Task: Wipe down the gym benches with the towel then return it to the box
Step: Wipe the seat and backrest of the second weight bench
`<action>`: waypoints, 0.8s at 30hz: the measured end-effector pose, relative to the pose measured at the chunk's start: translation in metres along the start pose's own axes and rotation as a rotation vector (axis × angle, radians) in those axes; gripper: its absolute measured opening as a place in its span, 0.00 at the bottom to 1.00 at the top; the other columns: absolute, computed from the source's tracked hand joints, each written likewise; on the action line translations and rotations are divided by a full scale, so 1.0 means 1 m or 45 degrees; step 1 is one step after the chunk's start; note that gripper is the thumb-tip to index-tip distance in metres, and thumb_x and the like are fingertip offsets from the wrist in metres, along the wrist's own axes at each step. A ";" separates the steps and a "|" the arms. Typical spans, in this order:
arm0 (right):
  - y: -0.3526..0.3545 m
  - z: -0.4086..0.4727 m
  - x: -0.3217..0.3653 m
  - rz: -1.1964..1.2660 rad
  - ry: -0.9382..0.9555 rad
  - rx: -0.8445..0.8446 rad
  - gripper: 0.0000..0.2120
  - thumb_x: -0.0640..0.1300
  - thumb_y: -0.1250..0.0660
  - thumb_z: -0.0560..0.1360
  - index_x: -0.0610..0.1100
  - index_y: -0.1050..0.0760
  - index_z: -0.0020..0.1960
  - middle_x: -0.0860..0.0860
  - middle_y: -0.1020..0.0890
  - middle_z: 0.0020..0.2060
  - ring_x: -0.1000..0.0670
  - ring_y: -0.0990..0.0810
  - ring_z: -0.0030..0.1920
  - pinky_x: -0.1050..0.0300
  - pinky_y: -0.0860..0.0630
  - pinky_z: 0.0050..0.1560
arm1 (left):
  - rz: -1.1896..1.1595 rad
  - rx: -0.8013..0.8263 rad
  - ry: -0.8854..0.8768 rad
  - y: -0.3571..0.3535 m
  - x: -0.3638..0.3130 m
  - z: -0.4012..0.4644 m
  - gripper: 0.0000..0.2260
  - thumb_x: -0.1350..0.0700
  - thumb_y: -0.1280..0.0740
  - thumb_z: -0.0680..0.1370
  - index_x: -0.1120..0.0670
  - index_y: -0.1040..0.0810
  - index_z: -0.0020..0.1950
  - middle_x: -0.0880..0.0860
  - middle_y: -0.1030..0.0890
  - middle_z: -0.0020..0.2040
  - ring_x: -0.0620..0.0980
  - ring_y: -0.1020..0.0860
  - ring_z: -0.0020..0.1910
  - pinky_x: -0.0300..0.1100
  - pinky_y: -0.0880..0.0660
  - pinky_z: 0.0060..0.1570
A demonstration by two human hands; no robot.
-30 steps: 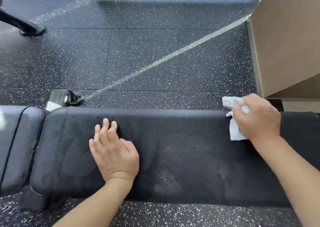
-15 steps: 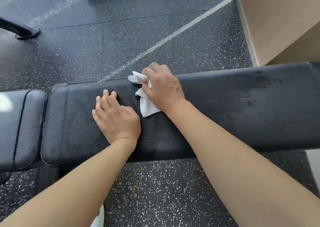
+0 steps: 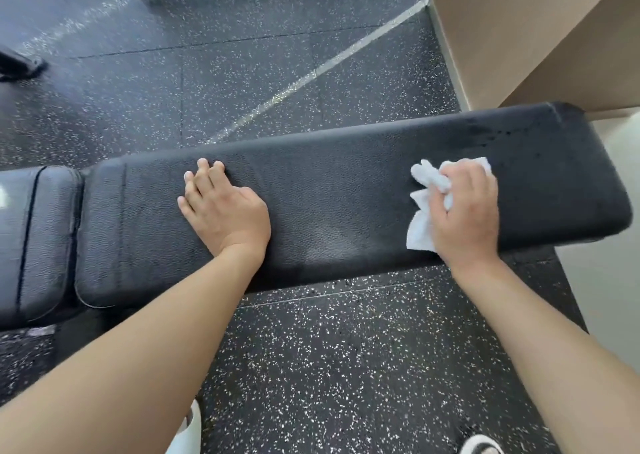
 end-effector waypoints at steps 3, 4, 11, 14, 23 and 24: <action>-0.040 -0.028 0.104 0.071 0.252 0.086 0.07 0.38 0.29 0.73 0.38 0.20 0.50 0.42 0.19 0.48 0.39 0.22 0.53 0.40 0.24 0.58 | -0.051 0.042 -0.007 0.004 0.002 0.003 0.23 0.57 0.42 0.81 0.53 0.31 0.78 0.52 0.35 0.82 0.57 0.41 0.82 0.57 0.47 0.80; -0.054 -0.042 0.142 0.100 0.326 0.134 0.09 0.39 0.29 0.72 0.38 0.20 0.51 0.41 0.19 0.49 0.38 0.21 0.52 0.39 0.23 0.57 | -0.065 0.054 -0.010 0.006 0.005 0.007 0.24 0.57 0.41 0.81 0.53 0.30 0.78 0.52 0.33 0.81 0.57 0.38 0.81 0.57 0.44 0.79; -0.092 -0.079 0.214 0.174 0.607 0.208 0.13 0.41 0.30 0.78 0.37 0.20 0.61 0.39 0.19 0.61 0.36 0.21 0.62 0.42 0.25 0.66 | 0.049 0.209 -0.678 0.035 0.071 0.035 0.23 0.59 0.38 0.80 0.52 0.24 0.75 0.52 0.25 0.75 0.63 0.29 0.67 0.59 0.30 0.63; -0.060 -0.078 0.141 0.048 0.827 0.172 0.13 0.41 0.33 0.82 0.36 0.22 0.63 0.38 0.19 0.59 0.36 0.21 0.61 0.42 0.25 0.68 | 0.024 0.175 -0.673 0.033 0.073 0.025 0.25 0.56 0.42 0.79 0.53 0.25 0.75 0.54 0.25 0.75 0.62 0.29 0.67 0.58 0.30 0.66; 0.002 -0.058 -0.015 -0.086 -0.023 -0.050 0.13 0.41 0.40 0.80 0.36 0.24 0.60 0.40 0.22 0.60 0.34 0.25 0.61 0.46 0.35 0.69 | -0.042 0.071 -0.419 0.017 0.060 0.008 0.25 0.62 0.40 0.77 0.54 0.25 0.74 0.55 0.28 0.77 0.62 0.32 0.73 0.61 0.32 0.69; -0.009 -0.061 0.009 -0.048 0.003 -0.088 0.12 0.41 0.41 0.81 0.36 0.24 0.59 0.41 0.22 0.60 0.35 0.25 0.61 0.45 0.34 0.67 | -0.033 0.071 -0.418 0.018 0.059 0.007 0.25 0.63 0.40 0.77 0.54 0.26 0.75 0.55 0.28 0.77 0.62 0.32 0.73 0.62 0.33 0.69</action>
Point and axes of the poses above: each hand's wrist, its own z-axis towards the middle knuckle, its own y-axis out of the back of the hand, x = y × z, the point moved 3 cm from there along z, towards the middle knuckle
